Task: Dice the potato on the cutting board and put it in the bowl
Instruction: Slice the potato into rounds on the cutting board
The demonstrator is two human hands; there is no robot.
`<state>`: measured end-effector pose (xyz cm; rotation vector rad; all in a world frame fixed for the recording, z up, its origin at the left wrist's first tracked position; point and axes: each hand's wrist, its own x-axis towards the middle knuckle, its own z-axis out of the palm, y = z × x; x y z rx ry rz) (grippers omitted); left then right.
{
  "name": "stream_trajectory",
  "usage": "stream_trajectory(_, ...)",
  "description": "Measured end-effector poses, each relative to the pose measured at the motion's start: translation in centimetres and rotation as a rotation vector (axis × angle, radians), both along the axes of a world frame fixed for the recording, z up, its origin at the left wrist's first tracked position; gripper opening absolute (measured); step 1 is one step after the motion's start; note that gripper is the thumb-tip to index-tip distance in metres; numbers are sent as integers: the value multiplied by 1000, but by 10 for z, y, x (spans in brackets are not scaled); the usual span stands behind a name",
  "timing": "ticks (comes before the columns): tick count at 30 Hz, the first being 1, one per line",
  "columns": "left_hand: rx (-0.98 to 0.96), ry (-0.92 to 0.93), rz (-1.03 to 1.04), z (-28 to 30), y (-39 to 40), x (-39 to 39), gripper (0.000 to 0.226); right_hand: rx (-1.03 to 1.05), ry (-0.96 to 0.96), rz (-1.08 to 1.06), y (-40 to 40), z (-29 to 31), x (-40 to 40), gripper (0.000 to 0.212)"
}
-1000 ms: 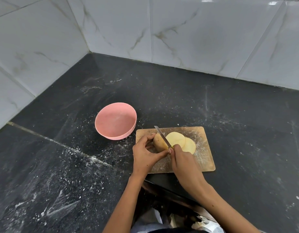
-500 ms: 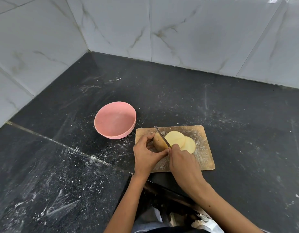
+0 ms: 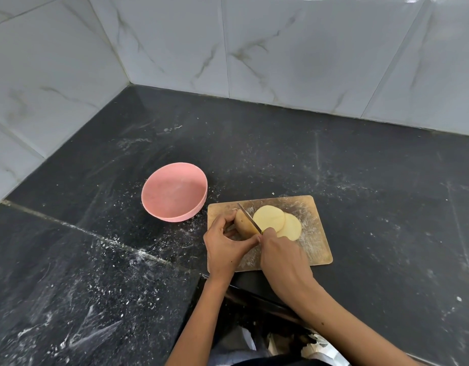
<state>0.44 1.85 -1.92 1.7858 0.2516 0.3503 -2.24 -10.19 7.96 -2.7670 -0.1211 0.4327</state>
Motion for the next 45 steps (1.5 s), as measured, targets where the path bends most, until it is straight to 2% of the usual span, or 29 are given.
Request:
stream_trajectory(5,-39,-8,4,5,-3,-1,53,43,21,-21,8,0,9,15)
stream_trajectory(11,-33,9,-4,6,-2,-1,61,4,9,-30,-2,-3,-3,15)
stream_trajectory(16,-112,27,25,10,-6,-3,50,30,1,-33,12,-6,11,19)
stream_trajectory(22,-139,56,20,9,-4,-2,62,3,-4,-45,2,-7,-2,21)
stream_trajectory(27,-216,77,40,11,-7,-3,55,33,-2,-39,13,-9,13,21)
stream_trajectory(35,-160,99,13,10,-5,-4,64,20,-7,-48,4,-11,2,22)
stream_trajectory(39,-234,132,0,9,-2,-3,61,31,4,-44,11,-12,10,20)
stream_trajectory(45,-435,198,-169,20,19,-2,60,32,-10,-38,9,-13,9,19)
